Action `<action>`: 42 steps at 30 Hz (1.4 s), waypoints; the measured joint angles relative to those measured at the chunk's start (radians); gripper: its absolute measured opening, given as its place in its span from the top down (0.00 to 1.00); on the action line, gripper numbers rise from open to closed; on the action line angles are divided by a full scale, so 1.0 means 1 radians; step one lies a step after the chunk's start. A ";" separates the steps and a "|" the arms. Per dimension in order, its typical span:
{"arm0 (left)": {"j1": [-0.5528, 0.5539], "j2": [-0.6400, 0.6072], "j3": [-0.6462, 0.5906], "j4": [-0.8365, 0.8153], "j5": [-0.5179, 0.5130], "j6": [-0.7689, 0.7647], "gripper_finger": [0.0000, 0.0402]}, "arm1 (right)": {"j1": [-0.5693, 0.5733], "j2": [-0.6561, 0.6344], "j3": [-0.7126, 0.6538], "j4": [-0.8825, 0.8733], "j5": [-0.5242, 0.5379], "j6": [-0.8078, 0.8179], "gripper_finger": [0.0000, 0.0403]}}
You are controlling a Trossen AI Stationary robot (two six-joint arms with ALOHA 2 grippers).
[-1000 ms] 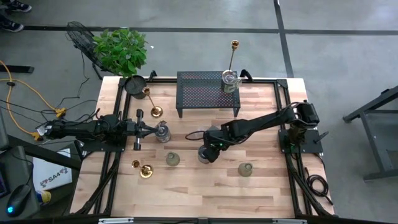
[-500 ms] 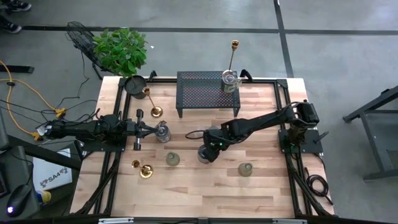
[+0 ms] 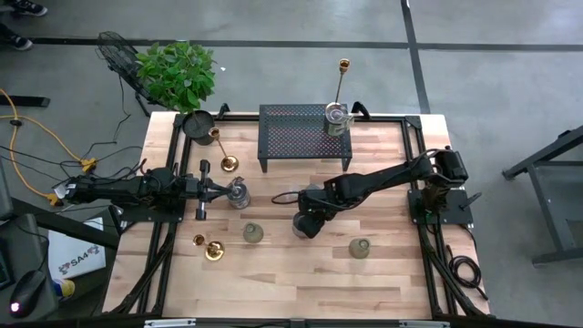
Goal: Pick & Place candle stick holders
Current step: Put the bottom silver scented candle on the shelf aligned with the other silver scented candle on the shelf
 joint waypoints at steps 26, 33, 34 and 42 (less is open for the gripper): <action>0.000 0.000 0.000 0.000 0.000 0.000 1.00 | 0.000 0.001 -0.001 -0.040 0.027 -0.055 0.89; 0.000 0.000 0.000 0.000 -0.001 0.000 1.00 | 0.000 0.001 -0.002 -0.042 0.027 -0.081 0.98; 0.000 0.000 0.000 0.000 -0.001 0.000 1.00 | 0.000 0.001 -0.002 -0.042 0.026 -0.085 0.99; 0.000 0.000 0.000 0.000 -0.001 0.000 1.00 | 0.000 0.001 -0.002 -0.040 0.025 -0.136 0.99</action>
